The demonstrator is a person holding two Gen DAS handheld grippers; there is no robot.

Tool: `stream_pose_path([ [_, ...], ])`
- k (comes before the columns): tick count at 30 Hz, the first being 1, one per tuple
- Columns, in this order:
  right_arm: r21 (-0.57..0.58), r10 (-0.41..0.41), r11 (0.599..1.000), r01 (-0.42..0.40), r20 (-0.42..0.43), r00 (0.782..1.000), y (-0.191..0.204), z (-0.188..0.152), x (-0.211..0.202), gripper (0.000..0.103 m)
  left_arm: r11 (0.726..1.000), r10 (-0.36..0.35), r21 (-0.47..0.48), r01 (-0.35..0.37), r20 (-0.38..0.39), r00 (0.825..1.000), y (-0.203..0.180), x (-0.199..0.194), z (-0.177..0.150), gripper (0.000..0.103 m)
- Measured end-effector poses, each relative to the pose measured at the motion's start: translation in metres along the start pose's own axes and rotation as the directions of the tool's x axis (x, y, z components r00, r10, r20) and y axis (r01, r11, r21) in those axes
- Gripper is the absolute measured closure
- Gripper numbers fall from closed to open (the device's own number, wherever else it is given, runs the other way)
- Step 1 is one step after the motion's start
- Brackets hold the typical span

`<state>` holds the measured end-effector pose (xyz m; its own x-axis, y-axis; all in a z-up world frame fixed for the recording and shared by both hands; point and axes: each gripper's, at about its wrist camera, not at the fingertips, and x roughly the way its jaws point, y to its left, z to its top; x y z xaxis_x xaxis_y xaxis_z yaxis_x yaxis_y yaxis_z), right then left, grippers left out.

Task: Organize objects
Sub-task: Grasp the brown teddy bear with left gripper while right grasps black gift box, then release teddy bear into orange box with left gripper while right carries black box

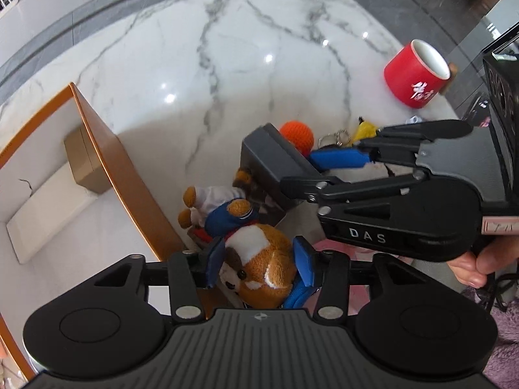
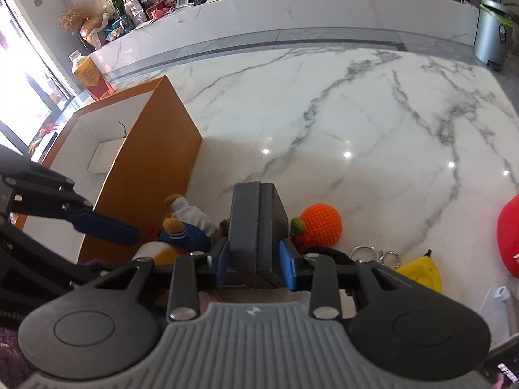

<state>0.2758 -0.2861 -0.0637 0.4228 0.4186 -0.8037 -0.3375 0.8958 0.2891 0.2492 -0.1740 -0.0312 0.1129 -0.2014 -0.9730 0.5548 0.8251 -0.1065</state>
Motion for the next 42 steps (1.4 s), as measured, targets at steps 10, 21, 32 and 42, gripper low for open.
stream_pose_path([
  [10,0.063,0.049,0.997,-0.048,-0.009,0.999,-0.010,0.008,0.020,0.060,0.998,0.065,0.011,-0.064,-0.107,0.992,-0.013,0.023,0.005,0.037],
  [21,0.108,0.009,0.994,-0.012,0.029,1.000,-0.010,0.007,0.001,0.063,1.000,0.020,0.020,-0.021,0.059,0.998,-0.007,-0.007,-0.019,0.049],
  [32,0.030,0.003,0.999,-0.010,0.195,0.981,0.047,0.022,-0.079,0.062,1.000,-0.005,0.013,0.001,0.317,0.949,0.017,-0.122,-0.072,0.049],
  [42,-0.126,0.185,0.979,-0.160,0.228,0.956,0.143,0.036,-0.100,0.063,0.993,0.119,-0.031,-0.115,0.297,0.947,0.059,-0.138,-0.110,0.049],
])
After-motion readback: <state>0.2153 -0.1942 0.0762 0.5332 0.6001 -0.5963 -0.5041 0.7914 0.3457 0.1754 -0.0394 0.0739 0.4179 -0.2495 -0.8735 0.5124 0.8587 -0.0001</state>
